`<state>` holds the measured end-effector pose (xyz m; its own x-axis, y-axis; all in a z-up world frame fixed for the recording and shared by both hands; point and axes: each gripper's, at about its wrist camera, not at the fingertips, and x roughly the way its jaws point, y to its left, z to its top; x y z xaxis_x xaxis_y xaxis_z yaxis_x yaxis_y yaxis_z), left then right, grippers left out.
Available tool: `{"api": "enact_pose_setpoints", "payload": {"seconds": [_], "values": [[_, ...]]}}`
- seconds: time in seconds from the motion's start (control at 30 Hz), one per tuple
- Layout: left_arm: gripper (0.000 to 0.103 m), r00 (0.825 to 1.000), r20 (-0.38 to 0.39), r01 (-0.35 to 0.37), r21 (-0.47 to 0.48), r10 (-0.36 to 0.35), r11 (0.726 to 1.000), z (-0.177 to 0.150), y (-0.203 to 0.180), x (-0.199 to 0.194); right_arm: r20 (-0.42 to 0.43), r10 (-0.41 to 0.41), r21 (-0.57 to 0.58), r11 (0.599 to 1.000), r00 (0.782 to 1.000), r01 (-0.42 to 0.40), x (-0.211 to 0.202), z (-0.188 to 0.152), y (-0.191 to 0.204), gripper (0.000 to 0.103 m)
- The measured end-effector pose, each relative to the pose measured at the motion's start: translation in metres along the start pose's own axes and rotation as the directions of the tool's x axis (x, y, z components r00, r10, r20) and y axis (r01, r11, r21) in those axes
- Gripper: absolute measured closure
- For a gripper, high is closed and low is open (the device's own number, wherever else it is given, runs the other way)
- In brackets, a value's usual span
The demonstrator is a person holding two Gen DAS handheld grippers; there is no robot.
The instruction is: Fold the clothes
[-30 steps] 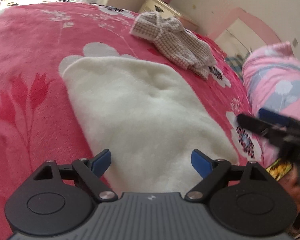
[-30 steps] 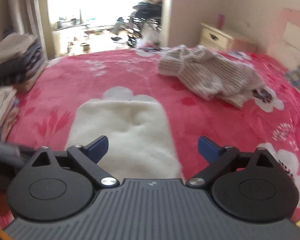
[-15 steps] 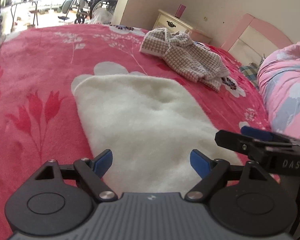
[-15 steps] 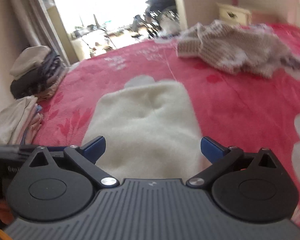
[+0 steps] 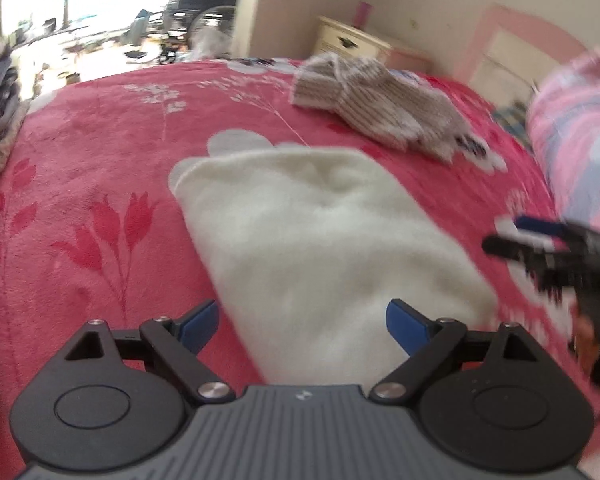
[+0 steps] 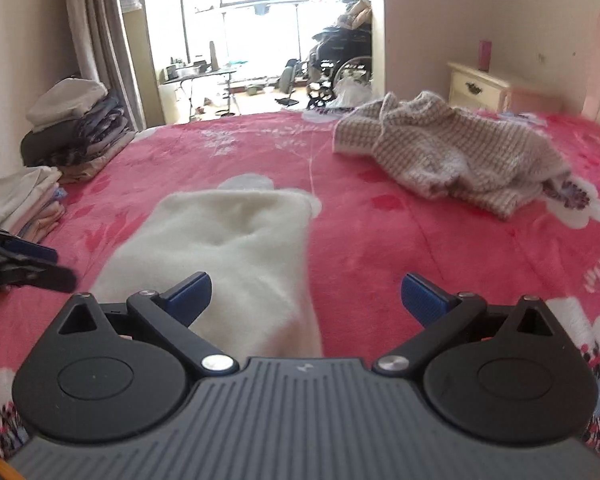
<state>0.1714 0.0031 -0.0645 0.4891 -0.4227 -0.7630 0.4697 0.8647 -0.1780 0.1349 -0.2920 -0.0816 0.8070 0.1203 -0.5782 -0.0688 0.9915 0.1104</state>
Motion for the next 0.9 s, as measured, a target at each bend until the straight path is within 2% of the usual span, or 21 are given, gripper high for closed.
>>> {"api": "enact_pose_setpoints", "payload": {"seconds": [0.1,0.2,0.23,0.33,0.47,0.57,0.73,0.9], "values": [[0.012,0.998,-0.049,0.028,0.079,-0.024,0.996,-0.027,-0.011,-0.003,-0.065,0.065,0.048,0.997,0.996,-0.062,0.005,-0.01,-0.014,0.001],[0.014,0.995,-0.103,-0.001,0.125,0.014,0.992,-0.05,-0.026,0.01,-0.103,0.108,0.036,0.994,0.989,-0.105,0.014,-0.017,-0.012,0.001],[0.018,0.993,-0.115,-0.022,0.126,0.037,0.992,-0.054,-0.029,0.017,-0.101,0.124,0.027,0.992,0.987,-0.121,0.016,-0.017,-0.009,0.001],[0.028,0.988,-0.132,-0.063,0.09,0.075,0.994,-0.058,-0.029,0.036,-0.079,0.177,-0.017,0.984,0.981,-0.179,0.024,-0.016,0.004,0.001],[0.034,0.984,-0.129,-0.119,0.029,0.122,0.992,-0.054,-0.022,0.05,-0.045,0.252,-0.085,0.963,0.967,-0.255,0.034,-0.008,0.025,0.003],[0.036,0.989,-0.108,-0.101,-0.032,0.097,0.994,-0.057,-0.015,0.046,-0.031,0.271,-0.152,0.95,0.962,-0.273,0.04,-0.006,0.037,0.004],[0.038,0.993,-0.053,-0.112,-0.055,0.109,0.992,-0.063,-0.015,0.039,-0.04,0.265,-0.232,0.935,0.963,-0.267,0.05,-0.012,0.051,0.009],[0.042,0.999,-0.03,-0.033,-0.158,0.028,0.987,-0.067,-0.007,0.035,-0.044,0.272,-0.226,0.935,0.961,-0.274,0.055,-0.013,0.05,0.01]]}}
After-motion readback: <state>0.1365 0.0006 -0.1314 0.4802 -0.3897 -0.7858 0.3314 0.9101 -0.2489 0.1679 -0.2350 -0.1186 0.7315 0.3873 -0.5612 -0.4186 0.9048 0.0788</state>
